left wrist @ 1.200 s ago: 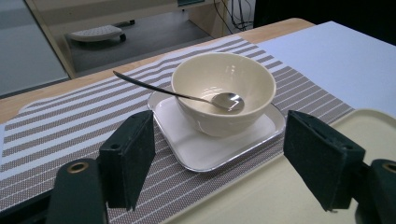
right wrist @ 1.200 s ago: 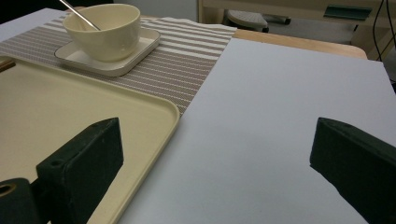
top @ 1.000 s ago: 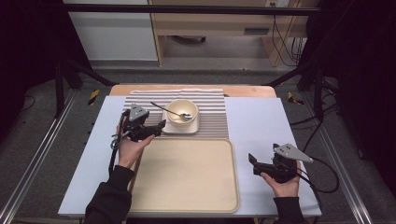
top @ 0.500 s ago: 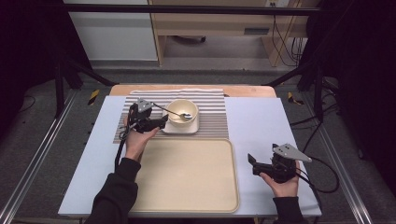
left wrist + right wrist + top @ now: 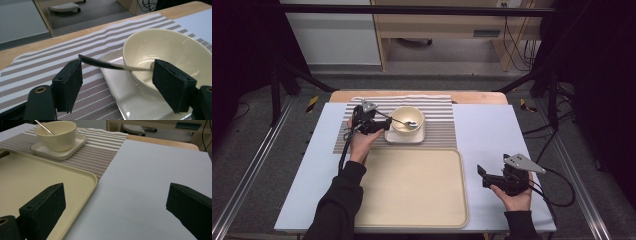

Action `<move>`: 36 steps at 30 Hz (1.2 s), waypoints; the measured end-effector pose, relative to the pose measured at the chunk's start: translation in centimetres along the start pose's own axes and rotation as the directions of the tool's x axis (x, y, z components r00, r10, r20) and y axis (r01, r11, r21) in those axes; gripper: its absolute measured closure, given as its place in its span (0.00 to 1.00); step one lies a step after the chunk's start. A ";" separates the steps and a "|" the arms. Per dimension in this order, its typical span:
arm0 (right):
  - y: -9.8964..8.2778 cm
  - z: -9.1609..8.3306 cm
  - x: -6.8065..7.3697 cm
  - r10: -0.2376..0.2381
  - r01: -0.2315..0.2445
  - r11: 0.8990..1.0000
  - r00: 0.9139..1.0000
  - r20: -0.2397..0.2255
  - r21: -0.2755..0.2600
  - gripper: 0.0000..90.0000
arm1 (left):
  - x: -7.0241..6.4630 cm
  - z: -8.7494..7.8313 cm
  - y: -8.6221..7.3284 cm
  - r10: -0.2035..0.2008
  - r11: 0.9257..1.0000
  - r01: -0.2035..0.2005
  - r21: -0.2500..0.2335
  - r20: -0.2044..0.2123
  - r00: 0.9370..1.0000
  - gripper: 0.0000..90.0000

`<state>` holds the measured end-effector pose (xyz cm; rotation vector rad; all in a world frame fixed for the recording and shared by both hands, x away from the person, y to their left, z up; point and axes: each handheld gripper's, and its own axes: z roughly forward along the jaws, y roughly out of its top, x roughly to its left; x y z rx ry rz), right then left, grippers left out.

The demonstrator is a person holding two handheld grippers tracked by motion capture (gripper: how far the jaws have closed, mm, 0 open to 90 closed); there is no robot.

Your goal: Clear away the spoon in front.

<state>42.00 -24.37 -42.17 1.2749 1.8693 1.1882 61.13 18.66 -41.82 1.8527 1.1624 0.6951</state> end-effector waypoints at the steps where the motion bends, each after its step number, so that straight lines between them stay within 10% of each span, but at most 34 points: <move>1: 0.0 0.0 0.0 0.001 -0.001 1.000 1.000 0.000 -0.001 0.03 | 0.1 0.2 0.0 -0.006 1.000 0.006 -0.010 -0.003 1.000 0.27; 36: 0.0 0.1 0.0 -0.001 0.001 1.000 1.000 -0.005 0.002 0.03 | -0.1 0.1 0.6 -0.049 0.998 0.050 -0.031 0.040 0.998 0.76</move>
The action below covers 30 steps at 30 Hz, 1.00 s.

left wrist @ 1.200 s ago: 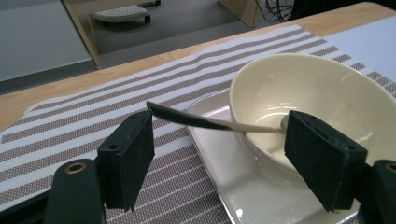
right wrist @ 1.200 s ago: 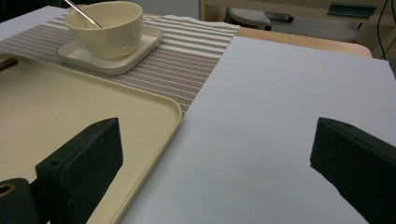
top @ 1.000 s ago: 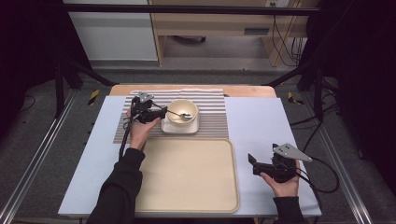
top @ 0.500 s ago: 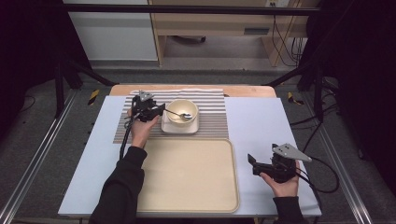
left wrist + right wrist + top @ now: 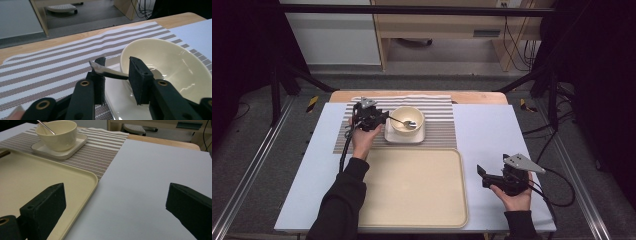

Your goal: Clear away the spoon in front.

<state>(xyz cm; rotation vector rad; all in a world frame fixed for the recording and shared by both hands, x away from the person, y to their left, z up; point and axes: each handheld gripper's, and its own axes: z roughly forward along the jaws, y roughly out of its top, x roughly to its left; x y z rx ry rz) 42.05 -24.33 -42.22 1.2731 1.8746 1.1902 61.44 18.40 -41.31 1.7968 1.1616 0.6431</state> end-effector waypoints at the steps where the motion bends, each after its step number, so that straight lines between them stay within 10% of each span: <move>1: 0.0 0.0 0.0 0.001 -0.001 1.000 1.000 0.001 0.000 0.03 | -0.1 -0.2 0.1 0.008 1.000 -0.008 -0.002 0.004 1.000 0.77; 30: 0.0 0.0 0.0 0.003 -0.003 1.000 1.000 -0.002 -0.001 0.04 | -2.6 -2.4 0.9 0.092 0.994 -0.088 -0.061 0.075 0.993 0.99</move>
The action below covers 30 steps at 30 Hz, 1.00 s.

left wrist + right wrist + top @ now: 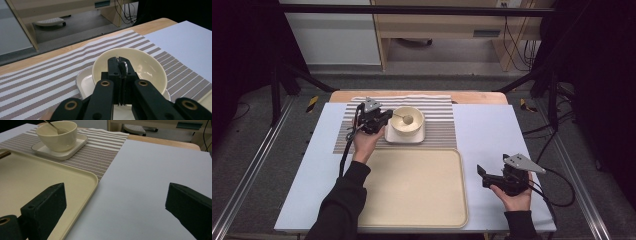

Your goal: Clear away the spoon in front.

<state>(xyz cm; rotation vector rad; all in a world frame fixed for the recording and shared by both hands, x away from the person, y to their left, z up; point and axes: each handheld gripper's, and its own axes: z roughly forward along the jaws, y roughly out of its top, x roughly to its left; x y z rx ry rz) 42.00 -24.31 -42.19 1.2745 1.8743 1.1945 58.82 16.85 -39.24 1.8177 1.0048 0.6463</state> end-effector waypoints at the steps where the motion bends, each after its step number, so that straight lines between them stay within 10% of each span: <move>1: 0.0 0.0 0.0 -0.001 0.001 1.000 1.000 0.000 0.000 0.04 | 0.0 -0.1 0.1 -0.002 1.000 0.002 -0.004 0.002 1.000 0.99; 30: 0.0 0.0 0.1 -0.004 0.004 1.000 1.000 0.004 0.003 0.03 | -1.2 -7.6 1.8 0.011 0.993 -0.005 -0.119 0.050 0.999 0.99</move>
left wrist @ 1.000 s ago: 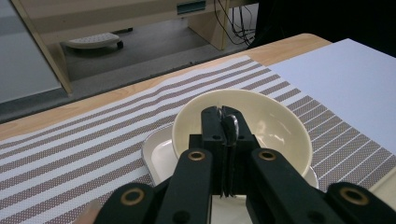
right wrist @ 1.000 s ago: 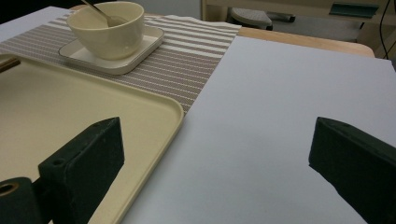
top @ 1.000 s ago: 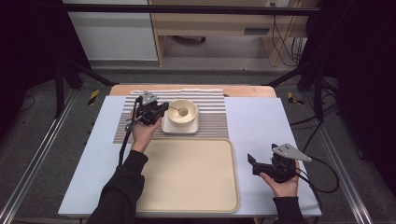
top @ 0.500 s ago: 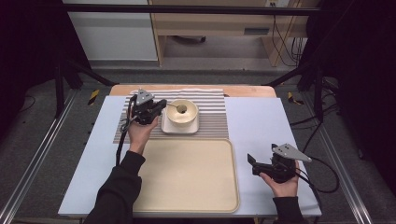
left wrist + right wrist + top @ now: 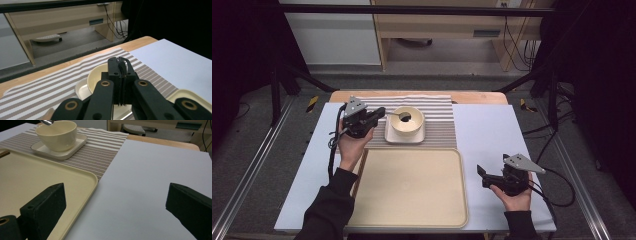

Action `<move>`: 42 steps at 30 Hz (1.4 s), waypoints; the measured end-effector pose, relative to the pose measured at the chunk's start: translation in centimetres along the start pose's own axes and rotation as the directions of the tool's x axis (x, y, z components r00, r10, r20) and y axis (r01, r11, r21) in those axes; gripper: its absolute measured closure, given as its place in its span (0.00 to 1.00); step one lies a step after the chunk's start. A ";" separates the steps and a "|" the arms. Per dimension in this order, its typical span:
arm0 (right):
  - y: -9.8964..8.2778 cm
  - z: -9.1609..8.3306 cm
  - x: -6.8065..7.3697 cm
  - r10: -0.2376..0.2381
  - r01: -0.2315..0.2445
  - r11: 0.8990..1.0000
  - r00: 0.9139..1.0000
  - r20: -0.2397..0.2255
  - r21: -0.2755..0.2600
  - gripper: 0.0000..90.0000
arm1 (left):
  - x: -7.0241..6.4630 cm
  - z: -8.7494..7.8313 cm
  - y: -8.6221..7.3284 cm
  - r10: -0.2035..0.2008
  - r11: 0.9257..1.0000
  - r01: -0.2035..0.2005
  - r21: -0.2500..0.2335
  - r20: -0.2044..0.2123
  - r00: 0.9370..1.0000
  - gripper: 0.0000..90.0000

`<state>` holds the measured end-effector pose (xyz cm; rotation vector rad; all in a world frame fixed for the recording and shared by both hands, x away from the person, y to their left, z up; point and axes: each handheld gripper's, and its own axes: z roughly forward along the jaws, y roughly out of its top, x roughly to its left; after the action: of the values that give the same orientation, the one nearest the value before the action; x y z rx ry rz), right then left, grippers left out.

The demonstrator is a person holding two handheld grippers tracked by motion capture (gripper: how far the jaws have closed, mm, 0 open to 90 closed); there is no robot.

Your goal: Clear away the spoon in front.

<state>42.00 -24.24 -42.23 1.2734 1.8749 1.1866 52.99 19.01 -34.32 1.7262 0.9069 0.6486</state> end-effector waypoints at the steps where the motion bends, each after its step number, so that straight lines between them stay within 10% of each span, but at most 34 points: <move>1: 0.0 0.1 0.0 -0.004 0.004 1.000 1.000 0.003 0.000 0.03 | -0.1 -0.4 -0.1 -0.002 1.000 0.002 -0.003 0.003 1.000 0.99; 18: 0.0 -0.1 0.1 -0.006 0.006 1.000 1.000 0.005 -0.001 0.03 | -2.8 -5.8 -2.6 0.036 0.999 -0.038 0.028 0.070 0.997 0.99; 42: 0.0 -0.3 0.3 -0.023 0.023 1.000 1.000 0.006 -0.004 0.03 | -6.6 -6.9 -6.2 0.039 0.992 -0.058 0.110 0.169 0.985 0.99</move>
<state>41.60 -24.04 -42.07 1.2480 1.8767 1.1731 42.15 18.40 -38.00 1.8798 0.7999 0.4838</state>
